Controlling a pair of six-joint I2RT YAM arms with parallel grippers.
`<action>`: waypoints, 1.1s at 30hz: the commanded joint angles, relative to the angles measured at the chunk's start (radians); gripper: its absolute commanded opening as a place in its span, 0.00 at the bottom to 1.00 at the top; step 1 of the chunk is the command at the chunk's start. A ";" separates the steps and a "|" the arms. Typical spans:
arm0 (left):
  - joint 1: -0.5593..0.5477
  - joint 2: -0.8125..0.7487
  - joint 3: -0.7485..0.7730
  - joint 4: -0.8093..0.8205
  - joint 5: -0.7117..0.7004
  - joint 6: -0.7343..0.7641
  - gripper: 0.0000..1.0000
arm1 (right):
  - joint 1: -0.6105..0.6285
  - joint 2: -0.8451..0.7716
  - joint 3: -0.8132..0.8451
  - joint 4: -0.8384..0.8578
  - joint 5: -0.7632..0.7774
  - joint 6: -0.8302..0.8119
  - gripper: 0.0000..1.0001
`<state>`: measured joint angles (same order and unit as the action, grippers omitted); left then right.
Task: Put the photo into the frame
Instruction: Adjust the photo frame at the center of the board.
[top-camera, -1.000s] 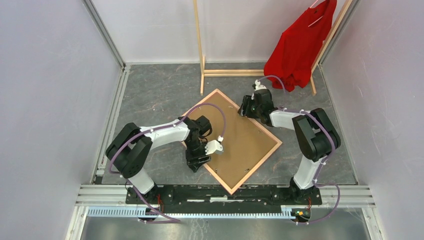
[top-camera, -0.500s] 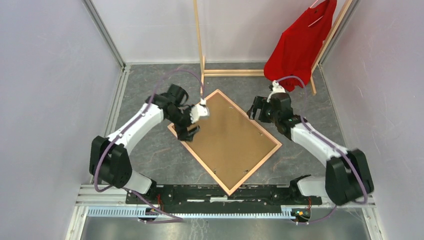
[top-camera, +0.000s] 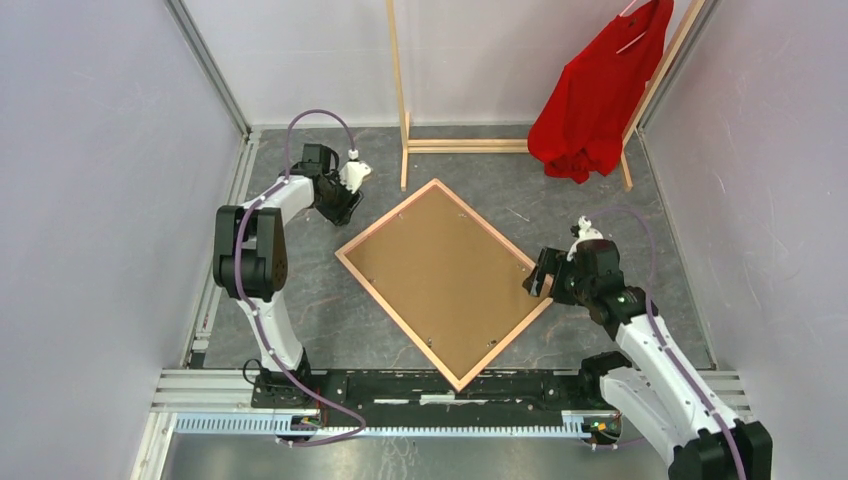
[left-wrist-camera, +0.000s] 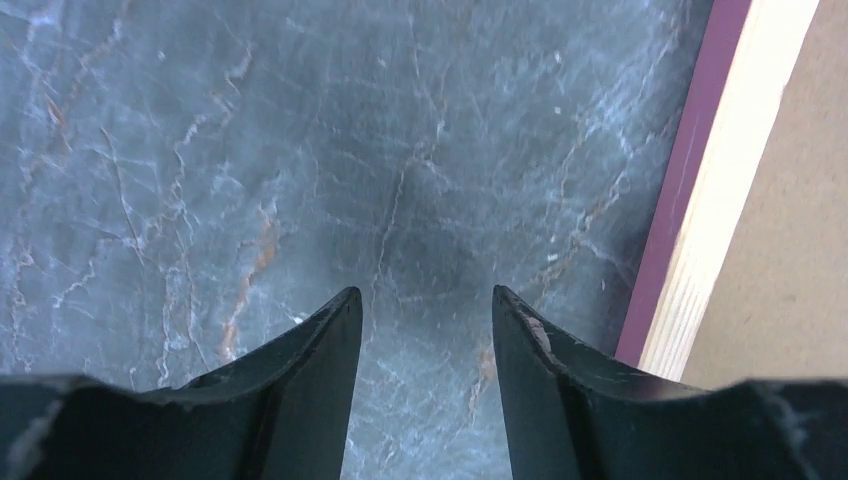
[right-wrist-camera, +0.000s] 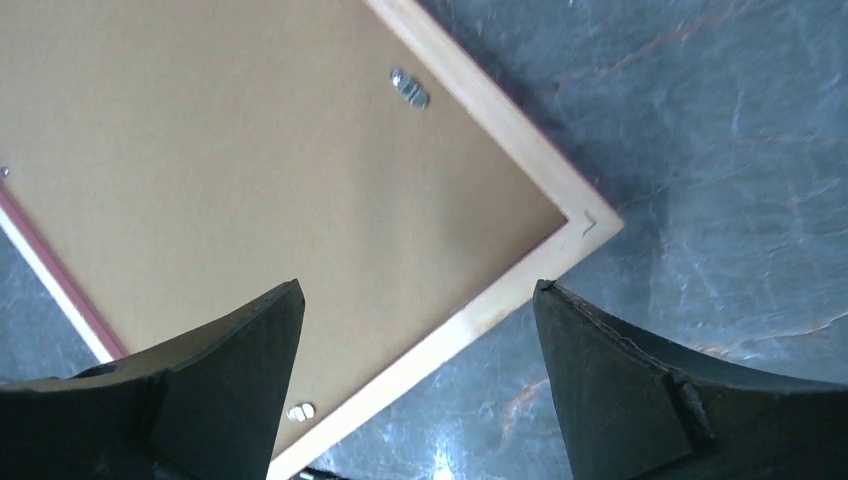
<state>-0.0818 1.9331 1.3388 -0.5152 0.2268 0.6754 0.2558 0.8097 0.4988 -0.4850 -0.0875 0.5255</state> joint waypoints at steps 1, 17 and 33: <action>-0.020 -0.012 -0.038 0.133 -0.003 -0.081 0.57 | -0.018 -0.076 -0.065 -0.094 -0.104 0.014 0.92; -0.098 -0.255 -0.415 0.039 0.180 0.123 0.57 | -0.047 0.042 -0.138 0.246 -0.147 0.106 0.92; -0.217 -0.476 -0.580 -0.182 0.293 0.353 0.60 | -0.051 0.473 0.073 0.541 -0.224 0.142 0.91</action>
<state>-0.2436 1.4628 0.7734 -0.6571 0.3180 0.9852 0.1791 1.2125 0.4881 -0.1287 -0.0887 0.5964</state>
